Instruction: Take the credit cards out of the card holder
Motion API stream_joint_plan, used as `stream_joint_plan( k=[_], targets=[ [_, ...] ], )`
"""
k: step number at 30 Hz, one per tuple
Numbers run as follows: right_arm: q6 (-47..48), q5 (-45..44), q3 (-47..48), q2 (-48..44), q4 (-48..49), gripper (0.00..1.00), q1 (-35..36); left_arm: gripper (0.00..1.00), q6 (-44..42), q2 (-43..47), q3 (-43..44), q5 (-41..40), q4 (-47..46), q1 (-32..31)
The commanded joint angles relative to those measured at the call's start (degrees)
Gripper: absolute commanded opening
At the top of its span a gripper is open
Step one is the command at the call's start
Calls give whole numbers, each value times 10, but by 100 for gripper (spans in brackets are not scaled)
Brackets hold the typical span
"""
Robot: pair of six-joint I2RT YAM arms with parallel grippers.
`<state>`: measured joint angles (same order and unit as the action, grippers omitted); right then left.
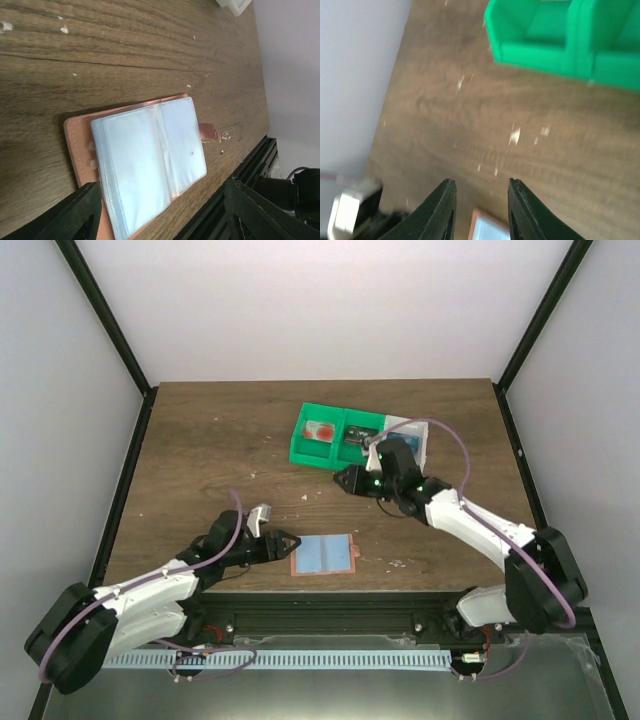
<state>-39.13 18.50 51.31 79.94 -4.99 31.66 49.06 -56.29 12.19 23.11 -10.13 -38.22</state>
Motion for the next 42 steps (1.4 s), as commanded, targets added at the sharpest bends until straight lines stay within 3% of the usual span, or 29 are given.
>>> stream_joint_plan(
  k=[1,7,13,24,33,37,42],
  targets=[
    [21,40,-62,-58,-48,30,53,68,21,-31,-5,16,-82,-1],
    [-21,57,-165,-93,5,27,111,62,50,-85,-14,25,-140,-4],
    [-43,83,-210,-47,78,24,135,55,66,-145,-21,31,-190,-14],
    [-70,79,-212,83,157,25,190,35,77,-219,-26,26,-257,-31],
    [-77,45,-215,106,165,18,202,22,77,-268,-24,41,-297,-32],
    [-78,33,-216,115,170,15,202,23,78,-265,-25,39,-290,-32],
    [-82,18,-215,120,171,14,202,43,61,-205,-1,-13,-153,-32]
  ],
)
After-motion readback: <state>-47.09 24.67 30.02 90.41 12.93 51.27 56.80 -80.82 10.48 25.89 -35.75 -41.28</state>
